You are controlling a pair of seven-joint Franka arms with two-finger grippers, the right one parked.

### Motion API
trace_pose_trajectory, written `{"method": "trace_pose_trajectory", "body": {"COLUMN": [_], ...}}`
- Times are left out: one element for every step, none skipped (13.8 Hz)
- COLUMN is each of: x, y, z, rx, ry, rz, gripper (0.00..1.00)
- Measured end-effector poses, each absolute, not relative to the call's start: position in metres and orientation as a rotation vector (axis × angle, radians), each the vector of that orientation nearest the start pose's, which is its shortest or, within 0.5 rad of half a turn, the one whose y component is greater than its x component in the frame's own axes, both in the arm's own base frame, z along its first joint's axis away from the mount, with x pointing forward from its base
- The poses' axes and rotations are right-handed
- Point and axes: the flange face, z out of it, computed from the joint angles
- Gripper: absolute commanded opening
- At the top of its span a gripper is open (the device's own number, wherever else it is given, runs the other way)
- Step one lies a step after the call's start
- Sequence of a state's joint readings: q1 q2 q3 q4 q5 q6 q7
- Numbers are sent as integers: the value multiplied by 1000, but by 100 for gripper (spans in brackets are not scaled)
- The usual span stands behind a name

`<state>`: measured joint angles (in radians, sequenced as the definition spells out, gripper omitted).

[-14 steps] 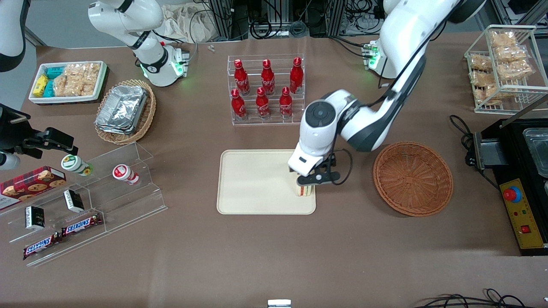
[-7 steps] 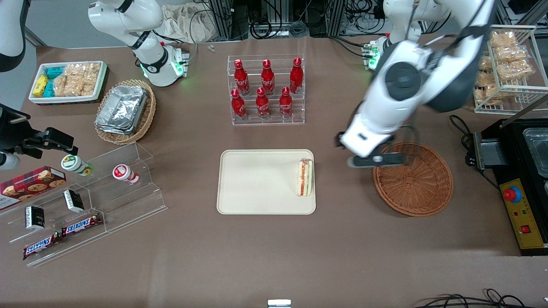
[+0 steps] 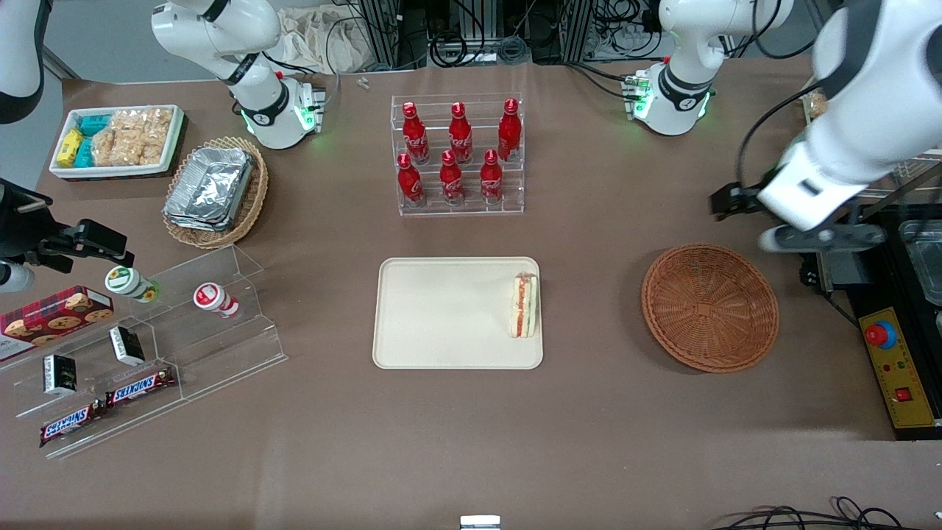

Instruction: Place sandwich from basket to tray

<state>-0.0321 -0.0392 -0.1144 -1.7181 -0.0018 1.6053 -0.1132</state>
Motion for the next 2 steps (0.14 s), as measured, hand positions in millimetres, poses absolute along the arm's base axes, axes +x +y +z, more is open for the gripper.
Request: {"method": "trace_pose_trajectory", "body": {"x": [529, 525], "y": [-67, -62], "z": [582, 583], "rx": [-3129, -3130], "ry": [60, 64], "rz": [112, 110], "gripper": [100, 100]}}
